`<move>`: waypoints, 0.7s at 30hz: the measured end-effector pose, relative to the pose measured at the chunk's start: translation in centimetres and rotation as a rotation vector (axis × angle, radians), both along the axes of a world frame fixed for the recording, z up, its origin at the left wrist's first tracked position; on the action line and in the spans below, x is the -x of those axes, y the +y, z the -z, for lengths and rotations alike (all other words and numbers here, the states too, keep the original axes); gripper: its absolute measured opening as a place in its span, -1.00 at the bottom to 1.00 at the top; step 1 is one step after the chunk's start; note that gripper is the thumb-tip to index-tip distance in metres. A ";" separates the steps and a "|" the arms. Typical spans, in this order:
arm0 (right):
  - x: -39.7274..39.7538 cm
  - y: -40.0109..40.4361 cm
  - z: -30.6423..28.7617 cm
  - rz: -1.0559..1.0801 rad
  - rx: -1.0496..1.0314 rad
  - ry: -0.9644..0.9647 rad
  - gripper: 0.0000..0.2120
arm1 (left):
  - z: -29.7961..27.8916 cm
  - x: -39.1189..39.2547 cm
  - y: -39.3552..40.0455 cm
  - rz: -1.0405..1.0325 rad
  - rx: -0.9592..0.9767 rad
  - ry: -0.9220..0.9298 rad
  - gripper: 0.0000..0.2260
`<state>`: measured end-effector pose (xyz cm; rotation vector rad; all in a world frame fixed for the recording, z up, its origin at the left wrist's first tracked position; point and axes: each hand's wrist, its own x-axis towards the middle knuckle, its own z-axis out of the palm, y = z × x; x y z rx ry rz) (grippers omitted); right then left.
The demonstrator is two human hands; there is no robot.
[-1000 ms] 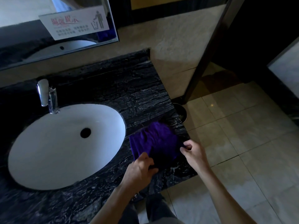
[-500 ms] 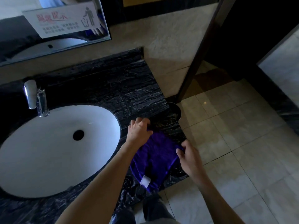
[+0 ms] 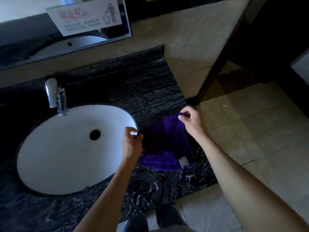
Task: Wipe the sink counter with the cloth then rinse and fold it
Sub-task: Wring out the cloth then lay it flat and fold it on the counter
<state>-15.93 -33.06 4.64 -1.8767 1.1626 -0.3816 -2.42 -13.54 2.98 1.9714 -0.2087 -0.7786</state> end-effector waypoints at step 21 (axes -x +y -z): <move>4.7 8.8 1.2 0.071 -0.079 0.271 -0.76 | -0.7 3.8 4.6 -0.212 -0.119 0.332 -0.87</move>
